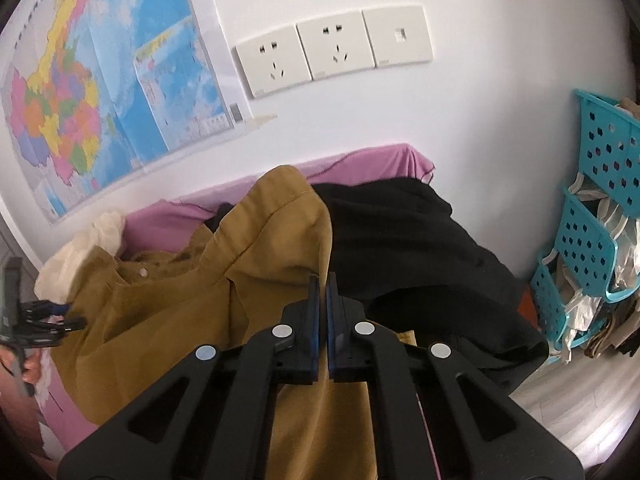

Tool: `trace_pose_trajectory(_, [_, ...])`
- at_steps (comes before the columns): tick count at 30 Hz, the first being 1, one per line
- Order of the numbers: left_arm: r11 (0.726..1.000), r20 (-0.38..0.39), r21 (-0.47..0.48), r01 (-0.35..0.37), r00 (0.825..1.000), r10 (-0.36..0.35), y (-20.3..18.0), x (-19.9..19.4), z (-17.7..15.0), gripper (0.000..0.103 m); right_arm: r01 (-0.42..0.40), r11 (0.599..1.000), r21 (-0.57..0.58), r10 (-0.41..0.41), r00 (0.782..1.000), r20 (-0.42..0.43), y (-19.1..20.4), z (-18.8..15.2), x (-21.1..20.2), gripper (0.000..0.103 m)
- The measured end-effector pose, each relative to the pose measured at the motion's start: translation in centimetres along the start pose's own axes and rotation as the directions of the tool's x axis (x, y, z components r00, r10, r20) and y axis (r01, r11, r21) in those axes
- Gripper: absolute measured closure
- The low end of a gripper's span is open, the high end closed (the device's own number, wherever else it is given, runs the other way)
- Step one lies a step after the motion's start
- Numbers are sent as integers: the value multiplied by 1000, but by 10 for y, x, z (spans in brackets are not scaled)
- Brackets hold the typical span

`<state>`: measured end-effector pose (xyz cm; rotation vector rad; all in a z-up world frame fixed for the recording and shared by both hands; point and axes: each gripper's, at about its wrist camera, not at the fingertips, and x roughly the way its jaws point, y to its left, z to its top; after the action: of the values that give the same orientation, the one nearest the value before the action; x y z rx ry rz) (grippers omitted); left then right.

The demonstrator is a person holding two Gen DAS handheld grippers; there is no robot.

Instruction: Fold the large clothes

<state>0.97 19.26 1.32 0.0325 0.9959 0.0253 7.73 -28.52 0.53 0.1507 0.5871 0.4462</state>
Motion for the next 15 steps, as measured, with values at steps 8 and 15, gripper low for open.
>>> trace_pose_trajectory(8, [992,62,-122,-26,998,33,41,4,13,100,71,992,101,-65,996,-64,-36,-2,27,100])
trace_pose_trajectory(15, [994,39,-104,17,999,-13,34,-2,1,69,140,988,64,-137,989,-50,-18,-10,17,58])
